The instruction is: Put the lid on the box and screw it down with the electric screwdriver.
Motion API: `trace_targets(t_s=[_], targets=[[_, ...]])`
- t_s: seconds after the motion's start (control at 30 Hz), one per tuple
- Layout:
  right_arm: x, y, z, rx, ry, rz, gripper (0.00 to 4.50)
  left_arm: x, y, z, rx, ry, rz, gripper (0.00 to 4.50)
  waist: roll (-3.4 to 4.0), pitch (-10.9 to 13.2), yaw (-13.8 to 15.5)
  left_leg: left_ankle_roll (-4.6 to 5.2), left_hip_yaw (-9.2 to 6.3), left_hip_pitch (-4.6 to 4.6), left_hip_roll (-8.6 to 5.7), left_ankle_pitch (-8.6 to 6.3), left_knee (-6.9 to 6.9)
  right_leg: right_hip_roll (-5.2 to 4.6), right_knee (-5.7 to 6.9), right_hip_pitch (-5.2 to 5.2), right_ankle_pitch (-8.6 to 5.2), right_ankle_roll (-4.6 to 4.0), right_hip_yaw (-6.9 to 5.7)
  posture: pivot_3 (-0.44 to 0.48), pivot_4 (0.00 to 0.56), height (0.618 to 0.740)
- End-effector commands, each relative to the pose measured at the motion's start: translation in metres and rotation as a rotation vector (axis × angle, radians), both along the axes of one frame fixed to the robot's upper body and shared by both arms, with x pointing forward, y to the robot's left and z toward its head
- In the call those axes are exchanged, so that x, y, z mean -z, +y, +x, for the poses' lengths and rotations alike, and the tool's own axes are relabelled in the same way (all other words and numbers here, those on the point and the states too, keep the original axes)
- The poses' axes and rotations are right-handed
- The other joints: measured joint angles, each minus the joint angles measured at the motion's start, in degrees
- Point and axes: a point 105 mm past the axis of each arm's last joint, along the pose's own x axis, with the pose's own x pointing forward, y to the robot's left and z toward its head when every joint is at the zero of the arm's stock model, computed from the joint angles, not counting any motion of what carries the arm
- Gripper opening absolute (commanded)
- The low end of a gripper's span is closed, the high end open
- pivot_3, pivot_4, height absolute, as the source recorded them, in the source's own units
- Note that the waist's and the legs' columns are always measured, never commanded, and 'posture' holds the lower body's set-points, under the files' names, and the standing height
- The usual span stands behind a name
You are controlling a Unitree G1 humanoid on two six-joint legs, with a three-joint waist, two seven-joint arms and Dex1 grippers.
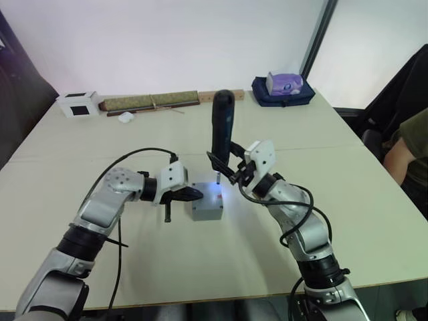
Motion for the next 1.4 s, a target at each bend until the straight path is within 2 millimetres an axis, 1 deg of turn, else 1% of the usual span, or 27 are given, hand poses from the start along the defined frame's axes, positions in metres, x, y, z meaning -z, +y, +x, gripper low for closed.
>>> trace_targets(t_s=[0.03,0.1,0.2,0.23,0.33,0.4,0.43,0.47,0.5,0.53,0.57,0.63,0.7,0.77,0.83,0.93,1.0,1.07,1.1,1.23,1.3,1.4], targets=[[0.042,-0.011,0.009,0.053,0.174,-0.077,1.88,0.010,0.003,-0.001,-0.001,0.026,0.038,0.00,0.00,0.0,0.0,0.00,0.00,0.00,0.00,0.00,0.00,0.00,0.00,0.00,0.00,0.00,0.00,0.000,0.150,0.740],[0.032,-0.010,0.011,0.053,0.147,-0.059,1.88,0.010,0.003,-0.001,0.001,0.025,0.038,0.00,0.00,0.0,0.0,0.00,0.00,0.00,0.01,0.00,0.00,-0.01,0.00,-0.01,0.00,0.00,0.00,0.000,0.150,0.740],[0.009,-0.006,0.010,0.034,0.092,-0.009,1.88,0.009,0.002,-0.002,0.001,0.020,0.034,0.00,0.02,0.0,0.0,0.00,0.00,-0.02,0.02,0.00,-0.01,-0.01,-0.01,-0.03,-0.02,-0.02,0.00,0.000,0.150,0.740],[-0.001,-0.005,0.009,0.027,0.068,0.013,1.88,0.007,0.002,-0.002,0.001,0.017,0.030,0.00,0.02,0.0,0.0,0.00,0.01,-0.03,0.02,0.00,-0.01,-0.02,-0.01,-0.05,-0.02,-0.02,0.00,0.000,0.150,0.740],[-0.050,-0.006,0.007,0.020,-0.021,0.125,1.88,-0.001,0.001,-0.003,0.003,-0.004,0.014,0.00,0.09,0.2,0.0,0.00,0.01,-0.11,0.03,0.00,-0.02,-0.02,-0.02,-0.14,-0.02,-0.03,0.01,0.000,0.150,0.740],[-0.071,-0.008,0.005,0.014,-0.040,0.157,1.88,-0.006,0.001,-0.003,0.007,-0.017,0.003,0.00,0.18,0.4,0.0,0.00,0.01,-0.29,0.05,0.00,-0.02,-0.02,0.00,-0.32,-0.02,-0.03,0.04,0.000,0.150,0.740],[-0.078,-0.010,0.004,0.015,-0.045,0.160,1.88,-0.009,0.001,-0.003,0.010,-0.023,0.000,0.00,0.20,0.4,0.1,0.00,0.01,-0.42,0.04,0.00,-0.02,-0.02,0.01,-0.43,-0.01,-0.03,0.04,0.000,0.150,0.740],[-0.090,-0.013,0.005,0.022,-0.043,0.172,1.88,-0.014,0.000,-0.003,0.013,-0.031,-0.012,0.00,0.20,0.4,0.0,0.00,0.01,-0.71,0.04,0.00,-0.01,-0.01,0.03,-0.72,0.00,-0.02,0.03,0.000,0.150,0.740],[-0.101,-0.023,0.012,0.066,0.029,0.202,1.88,-0.024,-0.001,-0.004,0.021,-0.046,-0.033,0.00,0.24,0.5,0.0,0.00,0.01,-1.04,0.04,0.01,0.03,-0.01,0.09,-1.05,0.04,0.03,0.03,0.000,0.150,0.740],[-0.106,-0.029,0.016,0.093,0.086,0.218,1.88,-0.030,-0.002,-0.005,0.026,-0.054,-0.047,0.00,0.28,0.7,0.0,0.00,0.00,-1.18,0.04,0.01,0.08,0.00,0.13,-1.19,0.15,0.23,0.03,0.000,0.150,0.740],[-0.106,-0.038,0.022,0.148,0.131,0.168,1.88,-0.038,-0.003,-0.008,0.036,-0.064,-0.068,0.00,0.29,0.8,0.0,0.00,-0.02,-1.24,0.04,0.01,0.10,-0.02,0.16,-1.27,0.16,0.23,0.04,0.000,0.150,0.740],[-0.106,-0.052,0.028,0.216,0.189,0.114,1.88,-0.046,-0.005,-0.011,0.048,-0.073,-0.090,0.00,0.29,0.8,0.1,-0.01,-0.10,-1.45,0.04,0.01,0.09,-0.02,0.20,-1.47,0.17,0.23,0.02,0.000,0.150,0.740],[-0.097,-0.075,0.036,0.327,0.310,-0.009,1.88,-0.059,-0.005,-0.016,0.058,-0.088,-0.112,0.00,0.29,0.8,0.2,0.00,-0.15,-1.71,0.04,0.01,0.08,-0.05,0.18,-1.67,0.17,0.22,-0.10,0.000,0.150,0.740],[-0.091,-0.094,0.037,0.388,0.393,-0.076,1.88,-0.068,-0.005,-0.020,0.065,-0.101,-0.126,0.00,0.29,0.9,0.2,0.00,-0.12,-2.07,0.02,0.01,0.06,-0.06,0.18,-2.07,0.17,0.22,-0.11,0.000,0.150,0.740],[-0.082,-0.108,0.036,0.427,0.453,-0.164,1.88,-0.075,-0.005,-0.024,0.071,-0.108,-0.135,0.00,0.31,0.9,0.2,0.01,-0.07,-2.14,0.01,0.00,0.04,-0.07,0.11,-2.12,0.16,0.22,-0.10,0.000,0.150,0.740],[-0.048,-0.135,0.029,0.467,0.697,-0.311,1.88,-0.085,-0.003,-0.030,0.079,-0.118,-0.147,0.00,0.44,1.2,0.0,0.11,0.04,-2.17,-0.04,-0.06,0.00,-0.09,0.00,-2.15,0.16,0.23,-0.03,0.000,0.150,0.740],[-0.038,-0.144,0.026,0.479,0.769,-0.347,1.88,-0.089,-0.003,-0.032,0.078,-0.120,-0.152,0.00,0.46,1.3,-0.2,0.17,0.04,-2.16,-0.03,-0.09,-0.01,-0.06,-0.03,-2.15,0.15,0.24,-0.02,0.000,0.150,0.740],[-0.034,-0.147,0.026,0.477,0.795,-0.357,1.88,-0.090,-0.003,-0.033,0.076,-0.120,-0.155,0.00,0.49,1.4,-0.7,0.19,0.06,-2.15,-0.02,-0.10,-0.01,-0.02,-0.02,-2.17,0.16,0.25,0.01,0.000,0.150,0.740],[-0.030,-0.151,0.026,0.486,0.823,-0.363,1.88,-0.091,-0.003,-0.033,0.076,-0.120,-0.157,0.00,0.50,1.4,-1.0,0.19,0.05,-2.15,-0.02,-0.10,-0.01,-0.01,0.01,-2.18,0.16,0.25,0.01,0.000,0.150,0.740],[0.005,-0.172,0.028,0.546,0.979,-0.383,1.88,-0.098,-0.005,-0.039,0.076,-0.122,-0.187,0.00,0.44,1.4,-1.4,0.19,0.02,-2.14,-0.01,-0.10,0.01,0.02,0.07,-2.17,0.16,0.27,0.00,0.000,0.150,0.740],[0.016,-0.176,0.028,0.554,1.027,-0.382,1.88,-0.098,-0.006,-0.041,0.075,-0.120,-0.191,0.00,0.42,1.4,-1.4,0.19,0.05,-2.14,-0.01,-0.09,0.04,0.01,0.06,-2.17,0.17,0.27,0.02,0.000,0.150,0.740],[0.026,-0.175,0.029,0.553,1.059,-0.390,1.88,-0.099,-0.006,-0.043,0.070,-0.115,-0.194,0.00,0.44,1.5,-1.5,0.19,0.05,-2.14,-0.02,-0.10,0.04,0.01,0.06,-2.17,0.17,0.28,0.04,0.000,0.150,0.740]])
